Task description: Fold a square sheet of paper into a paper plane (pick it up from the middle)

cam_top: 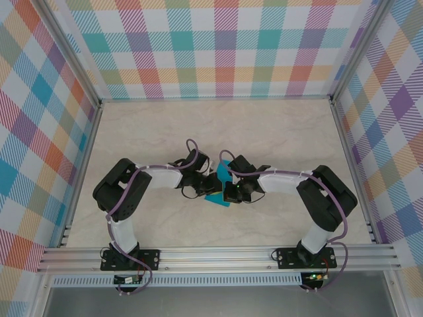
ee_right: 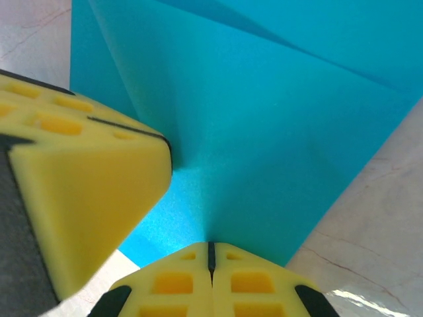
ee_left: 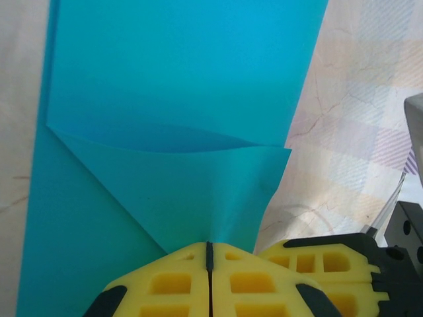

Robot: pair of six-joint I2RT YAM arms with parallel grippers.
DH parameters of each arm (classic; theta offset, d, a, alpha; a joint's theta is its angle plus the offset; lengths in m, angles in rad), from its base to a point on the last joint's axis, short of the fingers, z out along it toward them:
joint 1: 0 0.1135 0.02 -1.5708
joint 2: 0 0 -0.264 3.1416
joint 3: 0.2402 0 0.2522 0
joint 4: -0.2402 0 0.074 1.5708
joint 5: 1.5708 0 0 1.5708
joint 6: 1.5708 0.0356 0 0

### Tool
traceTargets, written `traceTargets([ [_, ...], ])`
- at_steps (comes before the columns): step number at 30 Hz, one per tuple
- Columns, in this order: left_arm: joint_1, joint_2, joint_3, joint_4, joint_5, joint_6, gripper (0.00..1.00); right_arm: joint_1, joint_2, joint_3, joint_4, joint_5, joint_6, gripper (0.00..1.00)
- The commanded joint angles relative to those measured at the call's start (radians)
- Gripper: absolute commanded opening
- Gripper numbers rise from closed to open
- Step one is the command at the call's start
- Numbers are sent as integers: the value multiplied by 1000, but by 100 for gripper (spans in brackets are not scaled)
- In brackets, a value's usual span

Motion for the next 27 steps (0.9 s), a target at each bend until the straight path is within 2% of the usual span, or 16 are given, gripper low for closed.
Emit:
traceTargets([
  [1, -20, -17, -31, 34, 22, 2, 6, 3, 38, -8, -49, 28, 0, 0],
  [7, -20, 7, -16, -4, -11, 32, 6, 3, 49, -11, -55, 29, -3, 0],
  [12, -8, 4, 5, -52, -133, 46, 7, 4, 57, -22, -103, 54, -38, 0],
  [18, 27, 23, 22, -5, -224, 27, 7, 4, 56, -56, -155, 86, -94, 0],
  [27, 123, 56, 38, 51, -240, 59, 7, 4, 49, -70, -146, 78, -107, 0],
])
